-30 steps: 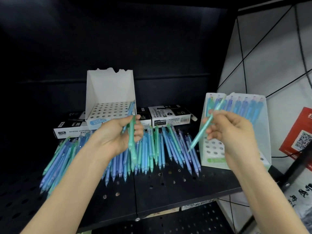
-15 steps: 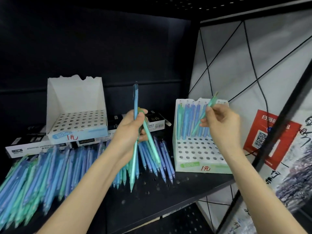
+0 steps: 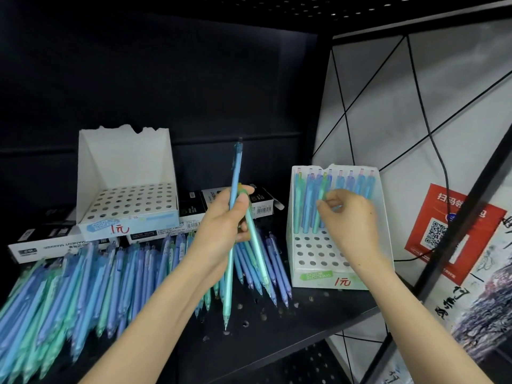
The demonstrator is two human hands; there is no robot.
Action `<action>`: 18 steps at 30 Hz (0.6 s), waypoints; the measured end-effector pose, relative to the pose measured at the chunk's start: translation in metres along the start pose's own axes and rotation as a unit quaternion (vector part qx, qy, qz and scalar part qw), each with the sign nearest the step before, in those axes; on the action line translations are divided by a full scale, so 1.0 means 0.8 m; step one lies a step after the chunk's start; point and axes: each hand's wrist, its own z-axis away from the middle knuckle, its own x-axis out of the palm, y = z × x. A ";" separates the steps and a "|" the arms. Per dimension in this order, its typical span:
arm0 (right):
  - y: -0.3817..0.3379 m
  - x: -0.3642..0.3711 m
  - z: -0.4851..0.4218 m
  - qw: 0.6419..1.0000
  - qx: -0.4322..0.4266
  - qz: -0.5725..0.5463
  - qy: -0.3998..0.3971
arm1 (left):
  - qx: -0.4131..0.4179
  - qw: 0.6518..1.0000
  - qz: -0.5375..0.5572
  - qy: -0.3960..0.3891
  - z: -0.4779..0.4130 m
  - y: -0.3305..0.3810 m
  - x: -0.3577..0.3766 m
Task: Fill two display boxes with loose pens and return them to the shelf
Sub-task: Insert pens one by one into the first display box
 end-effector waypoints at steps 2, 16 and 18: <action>-0.014 -0.009 0.016 0.998 -0.020 0.004 0.065 | 0.002 1.000 0.000 -0.007 0.001 -0.001 0.000; -0.059 -0.034 0.054 0.929 0.097 -0.241 -0.264 | 0.008 0.999 0.027 -0.032 0.004 -0.004 0.003; -0.042 -0.050 0.038 0.954 0.103 -0.223 -0.173 | -0.008 0.998 0.052 -0.026 0.002 -0.005 0.001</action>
